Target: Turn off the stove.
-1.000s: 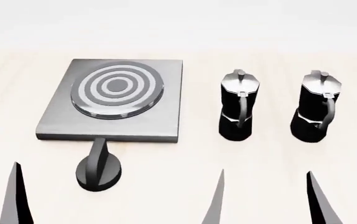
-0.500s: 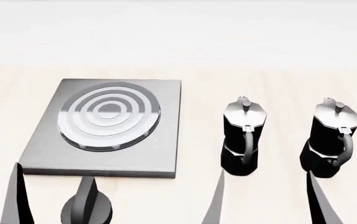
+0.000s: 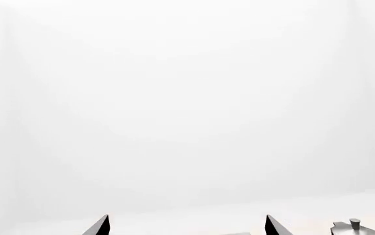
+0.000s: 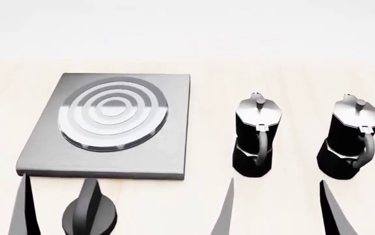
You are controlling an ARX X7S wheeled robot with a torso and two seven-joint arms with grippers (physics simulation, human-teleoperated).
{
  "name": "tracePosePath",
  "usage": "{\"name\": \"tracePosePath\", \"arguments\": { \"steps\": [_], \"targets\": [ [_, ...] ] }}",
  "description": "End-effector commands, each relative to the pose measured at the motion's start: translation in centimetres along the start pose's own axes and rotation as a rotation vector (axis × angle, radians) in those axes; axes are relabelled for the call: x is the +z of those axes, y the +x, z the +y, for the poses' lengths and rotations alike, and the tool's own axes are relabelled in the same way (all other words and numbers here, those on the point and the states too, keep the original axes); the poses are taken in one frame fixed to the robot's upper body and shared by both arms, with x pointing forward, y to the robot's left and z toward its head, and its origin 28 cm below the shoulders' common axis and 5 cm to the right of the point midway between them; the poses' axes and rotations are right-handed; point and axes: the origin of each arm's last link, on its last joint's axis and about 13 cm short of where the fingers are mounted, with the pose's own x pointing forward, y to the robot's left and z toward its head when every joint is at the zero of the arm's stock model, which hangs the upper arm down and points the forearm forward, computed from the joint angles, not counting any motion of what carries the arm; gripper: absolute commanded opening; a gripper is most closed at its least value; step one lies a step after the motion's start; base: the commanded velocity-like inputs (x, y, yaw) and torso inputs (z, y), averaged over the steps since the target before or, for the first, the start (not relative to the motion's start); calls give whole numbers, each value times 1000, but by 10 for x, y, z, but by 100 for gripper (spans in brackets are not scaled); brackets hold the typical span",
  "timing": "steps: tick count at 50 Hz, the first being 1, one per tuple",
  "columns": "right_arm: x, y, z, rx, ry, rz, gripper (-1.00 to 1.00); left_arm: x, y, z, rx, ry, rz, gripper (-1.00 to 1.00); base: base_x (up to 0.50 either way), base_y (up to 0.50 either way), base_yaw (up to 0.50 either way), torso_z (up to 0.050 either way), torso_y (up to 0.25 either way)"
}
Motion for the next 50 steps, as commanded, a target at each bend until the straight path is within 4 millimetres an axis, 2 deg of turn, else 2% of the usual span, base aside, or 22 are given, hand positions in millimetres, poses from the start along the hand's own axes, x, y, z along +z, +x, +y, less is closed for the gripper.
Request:
{"name": "tracePosePath", "arguments": {
  "steps": [1,50],
  "targets": [
    [0,0,0,1,1,0,100,-2,0,0,-11,2,11,100,0,0,0,-4,-172],
    [0,0,0,1,3,-2,100,-4,-2,-2,-23,-4,24,100,0,0,0,-4,-171]
  ]
}}
